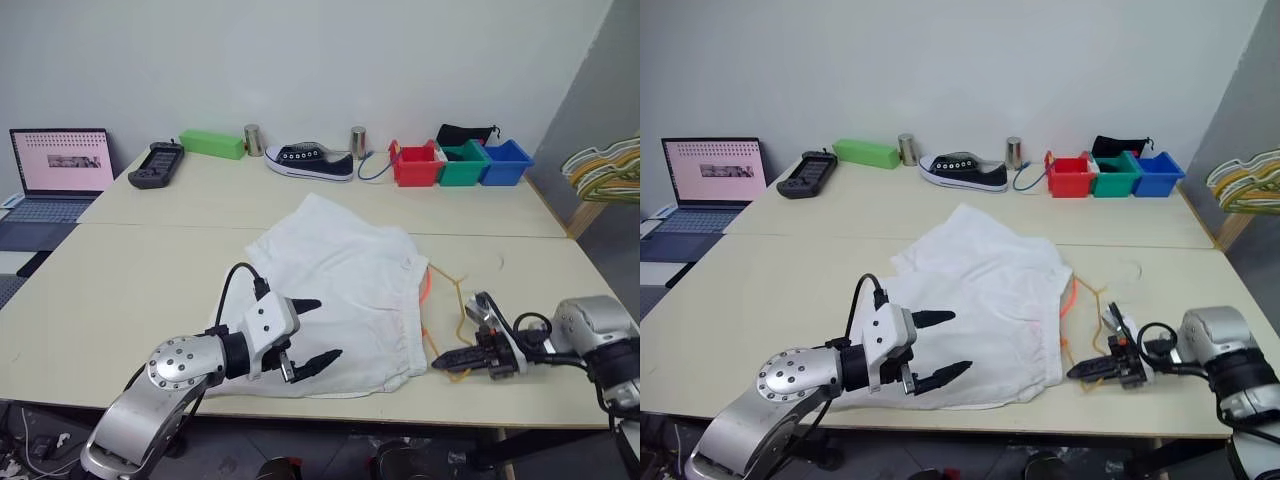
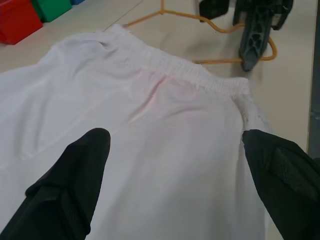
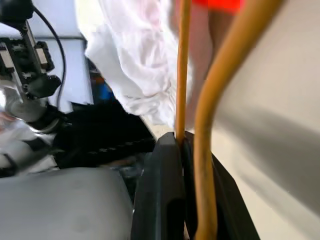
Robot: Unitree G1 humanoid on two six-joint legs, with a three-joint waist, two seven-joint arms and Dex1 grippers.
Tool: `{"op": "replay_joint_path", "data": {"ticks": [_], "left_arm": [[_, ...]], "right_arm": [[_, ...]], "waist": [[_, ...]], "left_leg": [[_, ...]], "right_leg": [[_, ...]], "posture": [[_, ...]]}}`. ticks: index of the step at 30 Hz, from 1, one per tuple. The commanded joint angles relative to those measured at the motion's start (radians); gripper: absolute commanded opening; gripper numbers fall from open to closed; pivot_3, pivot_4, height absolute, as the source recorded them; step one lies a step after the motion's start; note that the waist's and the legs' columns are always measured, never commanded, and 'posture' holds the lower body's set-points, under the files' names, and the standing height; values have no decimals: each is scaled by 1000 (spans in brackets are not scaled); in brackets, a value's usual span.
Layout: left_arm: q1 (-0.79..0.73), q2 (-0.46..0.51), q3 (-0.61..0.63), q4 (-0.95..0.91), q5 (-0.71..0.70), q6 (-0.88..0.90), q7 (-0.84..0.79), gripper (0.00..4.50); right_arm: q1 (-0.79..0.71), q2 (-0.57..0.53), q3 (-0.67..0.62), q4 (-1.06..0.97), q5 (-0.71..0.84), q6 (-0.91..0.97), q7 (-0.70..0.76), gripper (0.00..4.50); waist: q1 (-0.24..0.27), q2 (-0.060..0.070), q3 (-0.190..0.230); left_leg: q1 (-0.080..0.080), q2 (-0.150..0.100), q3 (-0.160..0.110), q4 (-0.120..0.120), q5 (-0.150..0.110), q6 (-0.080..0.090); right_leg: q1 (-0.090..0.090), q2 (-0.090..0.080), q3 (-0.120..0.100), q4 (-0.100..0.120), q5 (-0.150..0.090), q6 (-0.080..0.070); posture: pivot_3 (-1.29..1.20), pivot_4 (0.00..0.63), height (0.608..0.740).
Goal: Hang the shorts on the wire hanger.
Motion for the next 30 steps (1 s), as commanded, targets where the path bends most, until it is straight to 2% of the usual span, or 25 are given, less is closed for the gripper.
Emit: {"op": "replay_joint_path", "data": {"ticks": [1,4,6,10,12,14,17,21,26,30], "left_arm": [[-29,13,35,3,-8,-16,-7,4479],[-81,37,94,19,-44,8,-24,4479],[-154,55,144,41,-85,38,-34,4479],[-399,134,227,156,-143,83,-84,4479],[-489,173,236,213,-154,90,-123,4479],[-610,221,216,299,-146,78,-189,4479],[-704,240,144,427,-66,-20,-252,4479],[-791,230,35,653,100,-243,-309,4479],[-890,189,-49,863,201,-420,-388,4479],[-931,164,-90,960,251,-500,-448,4479]], "right_arm": [[-111,-54,23,-102,-76,-160,48,0],[-140,-50,46,-196,-201,-355,-19,0],[-166,-13,64,-217,-287,-421,-105,0],[-213,71,155,-215,-524,-616,-292,0],[-231,110,170,-201,-582,-659,-335,0],[-253,161,184,-187,-634,-694,-379,0],[-268,224,199,-165,-686,-738,-406,0],[-276,253,231,-181,-765,-797,-425,0],[-267,266,246,-229,-848,-834,-438,0],[-261,280,247,-279,-893,-829,-441,0]], "waist": [[0,0,0],[-1,1,0],[-2,1,0],[-1,0,0],[-2,1,-1],[-2,2,-1],[-4,2,-1],[-4,2,-2],[-6,2,-2],[-16,2,-2]], "left_leg": [[0,0,0,0,0,0],[-1,0,0,0,0,0],[-1,1,0,0,0,0],[-3,2,-1,0,0,0],[-7,1,-1,0,0,0],[-16,1,-2,2,1,0],[-17,-1,-2,2,1,-1],[-16,-1,-5,1,1,-1],[-16,-1,-7,2,2,-2],[-16,-1,-7,2,2,-2]], "right_leg": [[0,0,0,0,-1,-1],[-2,0,0,1,1,1],[-3,1,-1,1,1,1],[-4,2,-2,1,1,1],[-8,2,-1,1,1,2],[-11,2,-1,4,2,3],[-15,1,-1,12,4,-2],[-15,2,-3,16,3,-6],[-15,2,-4,17,2,-6],[-15,3,-5,18,2,-5]], "posture": [[-122,19,740],[-122,18,740],[-120,18,740],[-113,13,740],[-107,9,740],[-109,8,740],[-112,2,740],[-119,0,740],[-136,0,740],[-145,0,740]]}}
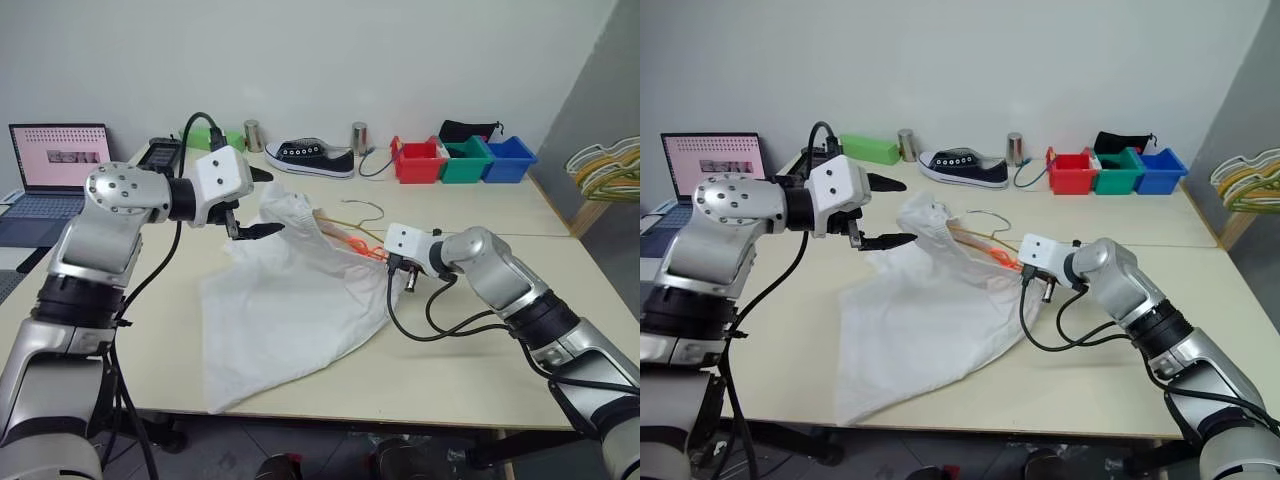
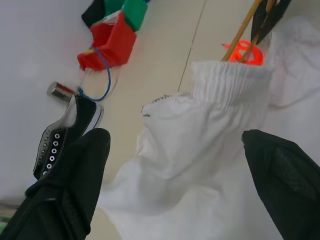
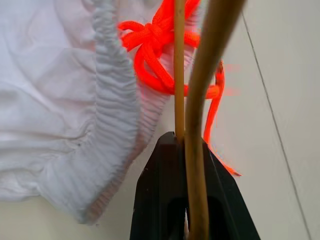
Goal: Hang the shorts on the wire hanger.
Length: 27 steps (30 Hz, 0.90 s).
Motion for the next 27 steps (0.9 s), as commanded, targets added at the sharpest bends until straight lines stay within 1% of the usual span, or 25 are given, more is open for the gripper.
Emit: {"op": "replay_joint_path", "data": {"ticks": [1,7,13,16,21,24,25,26,27], "left_arm": [[-45,-13,-31,61,46,-78,-73,4479],[-51,-29,-61,121,104,-144,-112,4479],[-87,-73,-72,230,204,-242,-21,4479],[-89,-78,-81,258,245,-272,-4,4479],[-67,-87,-70,249,243,-284,-8,3556],[-57,-85,-68,238,240,-287,-13,3076],[-55,-86,-68,234,239,-285,-14,2787],[-54,-87,-67,230,238,-284,-14,2721],[-52,-87,-67,225,237,-281,-15,2378]], "right_arm": [[-17,9,-22,-92,-46,2,-7,0],[-17,21,-28,-170,-76,44,6,0],[-20,10,0,-236,-137,16,18,0],[-17,7,11,-268,-171,8,25,0],[-24,17,21,-271,-224,-14,18,0],[-22,27,19,-254,-241,-25,14,0],[-21,30,17,-250,-245,-26,13,0],[-19,32,15,-247,-249,-27,13,0],[-17,35,13,-246,-253,-27,14,0]], "waist": [[-9,0,0],[-35,0,0],[-47,0,0],[-49,0,0],[-50,0,0],[-51,0,0],[-51,0,0],[-51,0,0],[-51,0,0]], "left_leg": [[0,0,0,0,0,0],[0,0,-1,0,0,0],[0,0,-2,0,0,0],[1,0,-2,0,0,1],[1,0,-2,0,0,0],[1,0,-2,0,0,0],[1,0,-3,1,1,0],[1,0,-3,1,1,0],[1,0,-3,1,1,0]], "right_leg": [[0,0,0,0,0,0],[0,0,0,1,0,-1],[0,0,-1,2,0,-1],[0,0,-1,3,0,0],[0,0,-1,3,0,-1],[0,0,-1,4,0,-1],[0,0,-1,4,0,-1],[0,0,-1,5,0,-1],[0,0,-1,6,0,-1]], "posture": [[-157,0,740],[-168,0,740],[-163,0,740],[-163,0,740],[-160,0,740],[-159,0,740],[-158,0,740],[-158,0,740],[-158,0,740]]}}
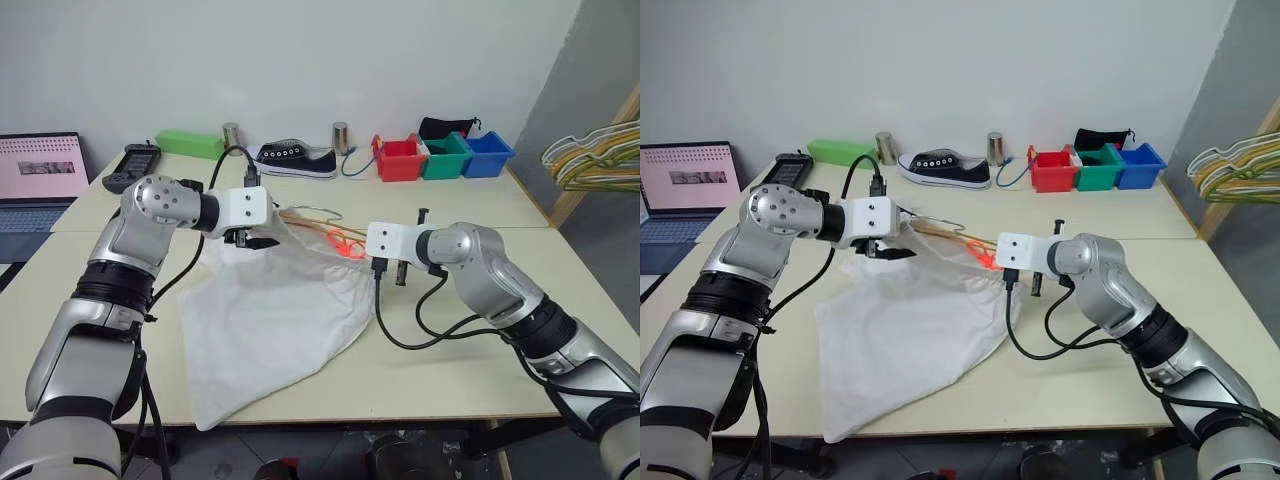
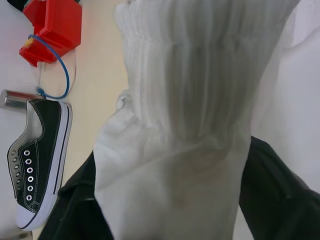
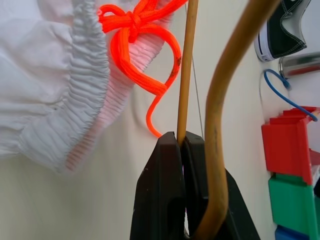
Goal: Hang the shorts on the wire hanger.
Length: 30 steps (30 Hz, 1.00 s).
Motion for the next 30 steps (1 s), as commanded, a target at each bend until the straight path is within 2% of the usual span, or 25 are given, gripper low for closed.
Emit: {"op": "replay_joint_path", "data": {"ticks": [1,5,6,7,11,16,21,30], "left_arm": [[-6,-7,16,-46,-8,-10,0,2191],[-7,-5,14,-53,-5,-10,-4,1340],[-9,-6,14,-53,-4,-10,-4,1288],[-12,-6,12,-50,-1,-12,-2,926],[-19,-11,11,-45,6,-18,4,122],[-17,-14,15,-46,9,-18,3,50],[-16,-13,19,-40,21,-25,20,50],[42,2,26,-96,31,-27,32,0]], "right_arm": [[-17,25,-19,-41,-8,-46,0,0],[-16,28,-23,-33,-15,-50,1,0],[-15,29,-25,-31,-17,-50,0,0],[-15,30,-26,-26,-19,-53,-1,0],[-11,35,-34,-21,-23,-50,-1,0],[4,53,-62,-23,4,-20,26,0],[36,100,-123,-52,98,48,82,0],[34,83,-163,-79,155,127,128,1979]], "waist": [[-1,0,0],[-6,0,0],[-7,0,0],[-8,0,0],[-16,0,0],[-21,0,0],[-23,0,0],[-23,0,-1]], "left_leg": [[0,0,0,0,0,0],[1,0,0,1,1,0],[1,0,-1,1,2,0],[1,0,-1,1,2,0],[1,-1,-1,1,3,0],[2,-1,-2,2,3,0],[2,-1,-2,2,4,0],[2,-1,-3,3,4,0]], "right_leg": [[0,0,0,1,0,0],[0,0,0,3,0,0],[0,0,0,4,0,0],[0,0,0,4,0,0],[0,0,-1,7,0,0],[0,0,-1,9,0,0],[0,0,-1,9,0,0],[0,0,-1,10,0,0]], "posture": [[-159,0,740],[-163,0,740],[-163,0,740],[-163,0,740],[-167,0,740],[-173,0,740],[-174,0,740],[-171,0,740]]}}
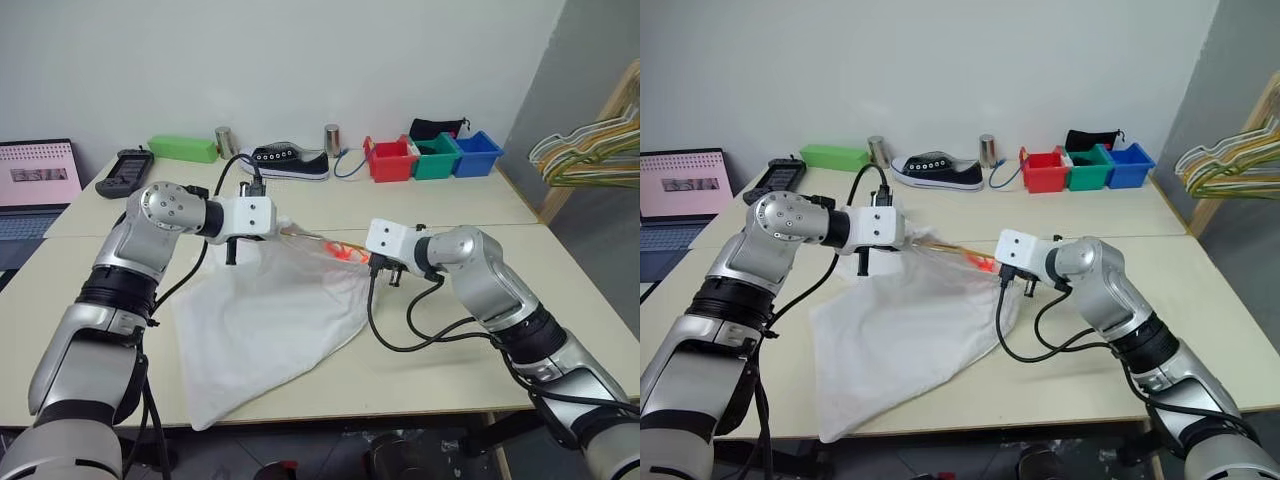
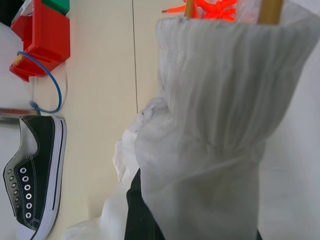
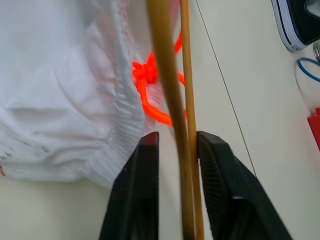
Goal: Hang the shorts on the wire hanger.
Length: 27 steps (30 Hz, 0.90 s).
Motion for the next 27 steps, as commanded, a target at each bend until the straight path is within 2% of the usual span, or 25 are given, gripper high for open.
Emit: {"op": "replay_joint_path", "data": {"ticks": [1,10,16,21,27], "left_arm": [[31,15,31,-74,-4,-3,35,0],[166,60,69,-203,-25,67,59,0],[217,82,137,-256,-80,186,71,0],[256,95,211,-306,-170,312,61,0],[278,106,217,-351,-184,352,67,0]], "right_arm": [[-25,-26,-51,-68,55,36,47,2182],[-28,-164,-176,-102,202,145,141,4394],[19,-150,-263,-28,354,299,149,4474],[86,-15,-297,82,460,424,86,4474],[18,197,-431,290,541,512,-70,4474]], "waist": [[1,0,0],[1,0,0],[1,0,0],[2,-1,-2],[1,-1,-2]], "left_leg": [[0,0,0,0,0,0],[0,0,0,0,0,0],[1,0,-1,0,0,0],[1,0,0,0,1,1],[2,1,-1,0,1,1]], "right_leg": [[0,0,0,0,0,0],[0,0,0,0,0,0],[1,0,0,0,-1,1],[2,1,0,0,-1,1],[1,1,1,1,0,0]], "posture": [[-171,0,740],[-170,3,740],[-164,10,740],[-155,18,740],[-130,15,740]]}}
